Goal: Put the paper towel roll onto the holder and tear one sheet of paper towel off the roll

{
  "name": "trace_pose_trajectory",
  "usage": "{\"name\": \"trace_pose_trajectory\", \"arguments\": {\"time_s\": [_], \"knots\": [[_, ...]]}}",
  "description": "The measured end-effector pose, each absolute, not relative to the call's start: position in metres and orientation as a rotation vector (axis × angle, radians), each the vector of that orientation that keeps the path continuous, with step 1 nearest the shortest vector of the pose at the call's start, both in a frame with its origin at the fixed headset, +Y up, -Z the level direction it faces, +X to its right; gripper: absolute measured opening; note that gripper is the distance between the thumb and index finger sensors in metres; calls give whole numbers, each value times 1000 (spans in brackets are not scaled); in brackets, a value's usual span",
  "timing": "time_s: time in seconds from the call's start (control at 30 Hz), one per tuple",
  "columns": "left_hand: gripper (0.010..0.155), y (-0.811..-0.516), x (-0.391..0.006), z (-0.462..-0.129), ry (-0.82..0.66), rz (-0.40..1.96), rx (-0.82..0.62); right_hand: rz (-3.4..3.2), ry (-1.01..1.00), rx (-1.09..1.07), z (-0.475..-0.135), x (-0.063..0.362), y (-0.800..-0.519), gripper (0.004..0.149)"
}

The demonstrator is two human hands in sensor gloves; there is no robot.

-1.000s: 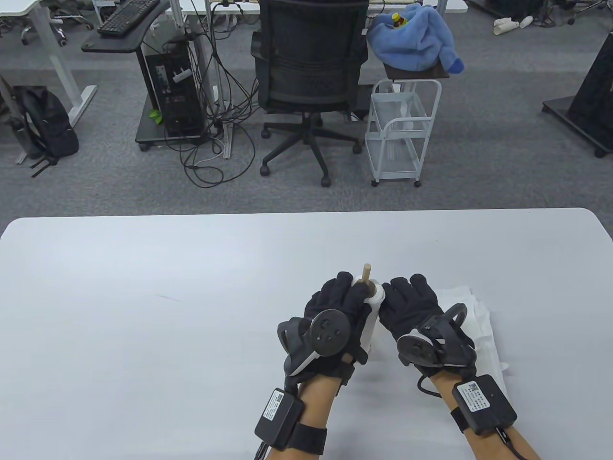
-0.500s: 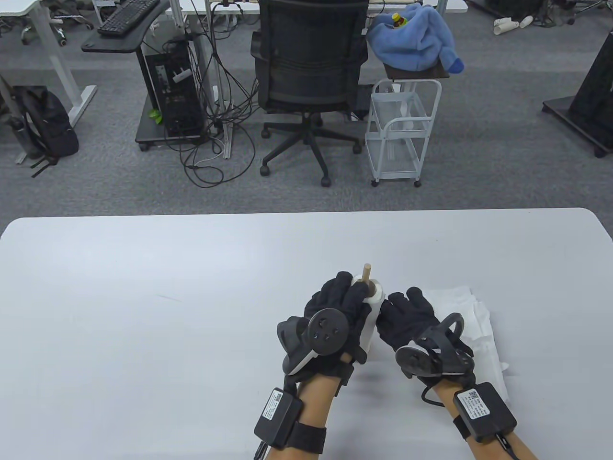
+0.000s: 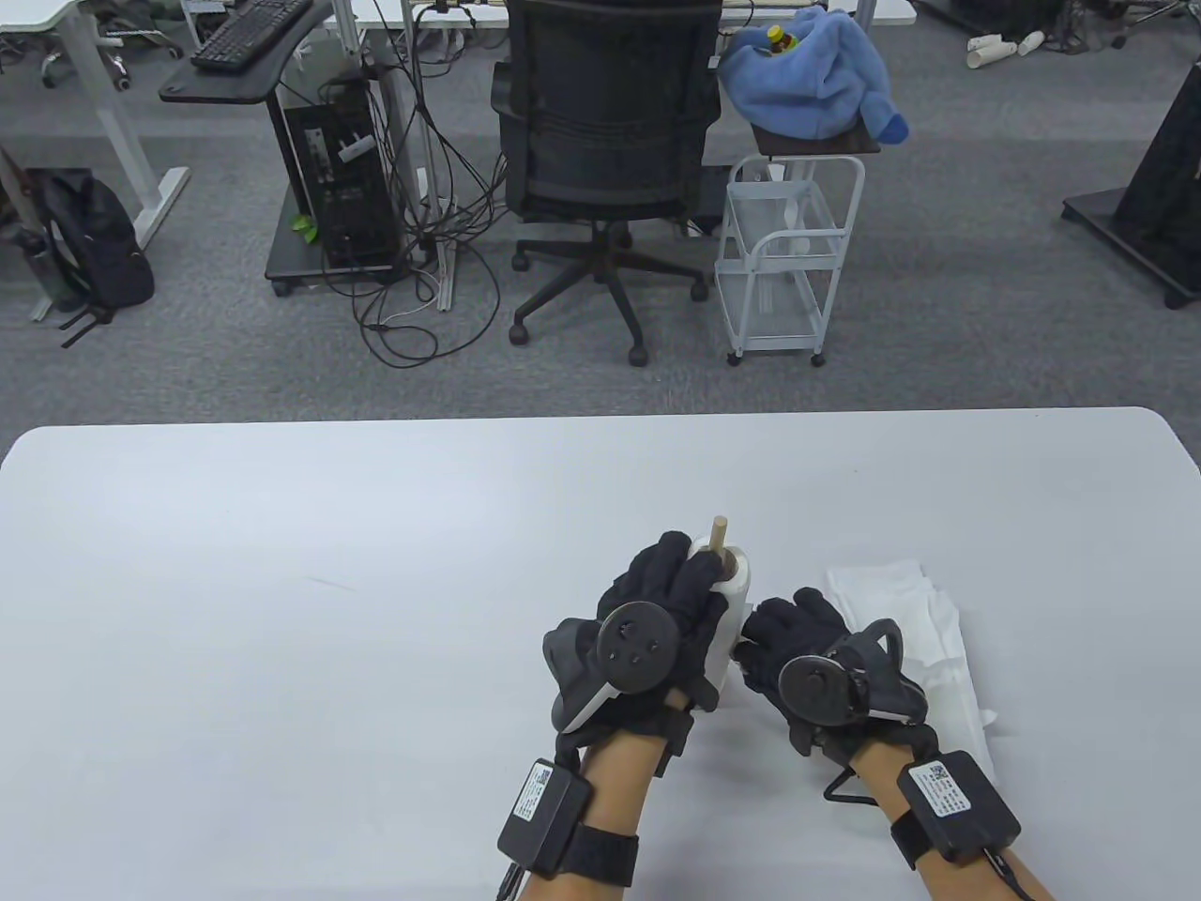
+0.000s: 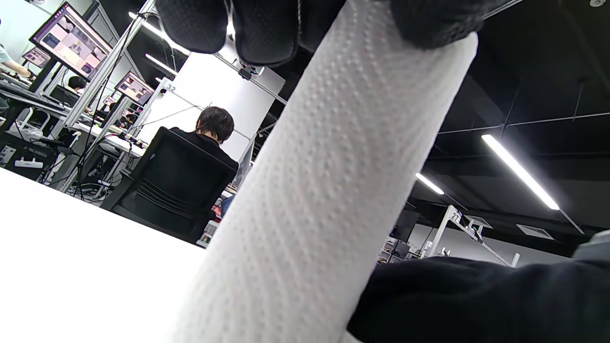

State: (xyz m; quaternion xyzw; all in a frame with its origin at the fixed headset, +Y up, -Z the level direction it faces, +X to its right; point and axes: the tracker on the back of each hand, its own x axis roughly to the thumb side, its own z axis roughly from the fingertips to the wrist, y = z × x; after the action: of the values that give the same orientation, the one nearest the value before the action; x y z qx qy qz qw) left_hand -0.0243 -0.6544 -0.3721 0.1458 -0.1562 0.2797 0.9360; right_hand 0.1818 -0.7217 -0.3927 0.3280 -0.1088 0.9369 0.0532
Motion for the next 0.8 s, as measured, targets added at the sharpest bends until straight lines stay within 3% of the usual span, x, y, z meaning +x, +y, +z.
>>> {"name": "trace_pose_trajectory", "arguments": {"time_s": [0.4, 0.7, 0.8], "knots": [[48, -656, -26, -373, -316, 596, 293, 2813, 31, 862, -399, 186, -733, 39], [48, -657, -26, -373, -316, 599, 294, 2843, 173, 821, -402, 186, -742, 38], [48, -657, -25, -373, -316, 591, 297, 2848, 342, 780, -405, 187, -746, 38]]}}
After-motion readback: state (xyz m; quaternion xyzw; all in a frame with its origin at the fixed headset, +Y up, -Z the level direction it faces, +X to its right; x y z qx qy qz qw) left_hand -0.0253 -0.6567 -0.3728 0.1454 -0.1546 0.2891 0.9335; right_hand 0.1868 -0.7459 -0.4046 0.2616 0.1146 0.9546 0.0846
